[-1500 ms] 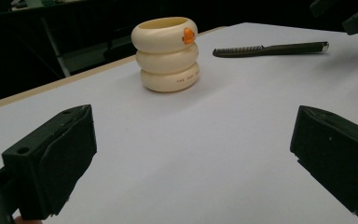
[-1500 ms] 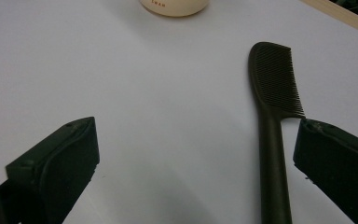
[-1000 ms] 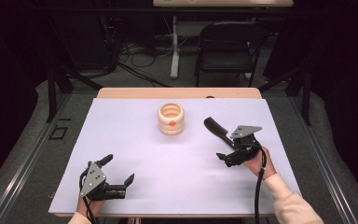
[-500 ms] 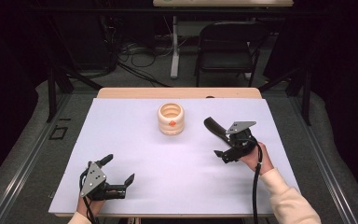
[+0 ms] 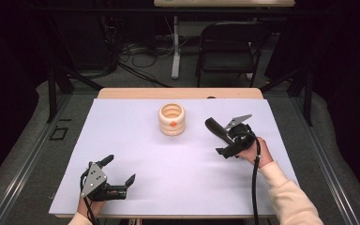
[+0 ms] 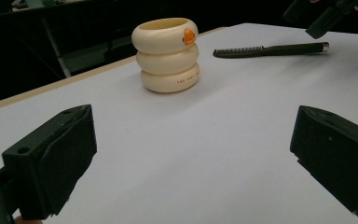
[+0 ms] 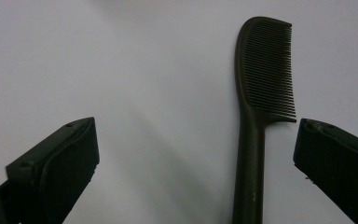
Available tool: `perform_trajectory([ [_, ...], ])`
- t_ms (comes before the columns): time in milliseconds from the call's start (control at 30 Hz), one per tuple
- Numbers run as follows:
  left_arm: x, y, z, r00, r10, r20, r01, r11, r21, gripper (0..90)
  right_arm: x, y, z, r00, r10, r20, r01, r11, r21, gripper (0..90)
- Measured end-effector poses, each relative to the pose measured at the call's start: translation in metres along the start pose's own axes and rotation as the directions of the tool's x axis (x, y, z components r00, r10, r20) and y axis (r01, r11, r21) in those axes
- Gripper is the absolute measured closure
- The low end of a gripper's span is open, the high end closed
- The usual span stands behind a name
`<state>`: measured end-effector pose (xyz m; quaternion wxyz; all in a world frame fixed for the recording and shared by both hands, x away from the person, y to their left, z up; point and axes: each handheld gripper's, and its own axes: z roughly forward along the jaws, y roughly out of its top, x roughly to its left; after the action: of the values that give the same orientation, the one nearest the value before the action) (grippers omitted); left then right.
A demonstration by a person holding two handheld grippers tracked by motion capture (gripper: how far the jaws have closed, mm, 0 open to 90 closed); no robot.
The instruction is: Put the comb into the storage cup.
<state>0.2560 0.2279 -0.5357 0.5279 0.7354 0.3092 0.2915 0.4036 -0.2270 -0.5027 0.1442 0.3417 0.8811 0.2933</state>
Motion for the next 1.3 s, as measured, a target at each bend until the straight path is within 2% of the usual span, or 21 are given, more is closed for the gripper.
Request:
perform_trajectory([
  [433,0.0,0.0,0.0,1.0,0.0,0.002,0.0,1.0,0.002,0.4,-0.011,0.012,0.011,0.9998,0.004,0.019,-0.005,0.997,0.081,0.0],
  [633,-0.001,0.0,0.001,1.0,-0.001,0.004,0.001,1.0,0.001,0.5,-0.014,0.017,0.013,0.9993,0.018,0.033,-0.022,0.993,0.117,0.0],
  [700,-0.001,0.0,0.001,1.0,0.0,0.003,0.0,1.0,0.001,0.4,-0.015,0.019,0.013,0.9994,0.005,0.036,-0.009,0.991,0.132,2.3],
  [833,0.0,0.0,0.002,1.0,0.0,0.003,0.0,1.0,0.003,0.5,-0.017,0.021,0.015,0.9993,0.008,0.035,-0.013,0.989,0.146,7.8],
  [867,0.0,0.0,0.003,1.0,-0.001,0.006,0.001,1.0,0.004,0.5,-0.018,0.021,0.015,0.9991,0.008,0.041,-0.014,0.987,0.157,14.5],
  [1000,0.0,0.0,0.002,1.0,-0.001,0.001,0.001,1.0,0.005,0.5,-0.021,0.024,0.017,0.9979,0.017,0.062,-0.028,0.982,0.187,26.2],
  [1033,0.0,0.0,0.002,1.0,-0.005,-0.001,0.005,1.0,0.004,0.5,-0.021,0.024,0.017,0.9979,0.017,0.062,-0.028,0.982,0.187,26.2],
  [1067,0.0,0.0,0.002,1.0,-0.004,0.001,0.004,1.0,0.007,0.5,-0.022,0.026,0.019,0.9978,0.004,0.067,-0.018,0.98,0.198,31.4],
  [1133,-0.001,0.0,0.003,1.0,-0.001,0.005,0.001,1.0,0.008,0.5,-0.022,0.028,0.019,0.9975,0.014,0.069,-0.03,0.973,0.228,35.5],
  [1167,-0.001,0.0,0.003,1.0,0.0,0.005,0.0,1.0,0.008,0.5,-0.023,0.029,0.021,0.9977,0.003,0.068,-0.019,0.972,0.232,38.9],
  [1267,0.0,0.0,0.002,1.0,-0.005,0.002,0.005,1.0,0.006,0.5,-0.025,0.031,0.024,0.997,0.017,0.076,-0.036,0.965,0.261,46.1],
  [1300,0.0,0.0,0.002,1.0,-0.005,0.002,0.005,1.0,0.006,0.5,-0.025,0.031,0.024,0.997,0.017,0.076,-0.036,0.965,0.261,46.1],
])
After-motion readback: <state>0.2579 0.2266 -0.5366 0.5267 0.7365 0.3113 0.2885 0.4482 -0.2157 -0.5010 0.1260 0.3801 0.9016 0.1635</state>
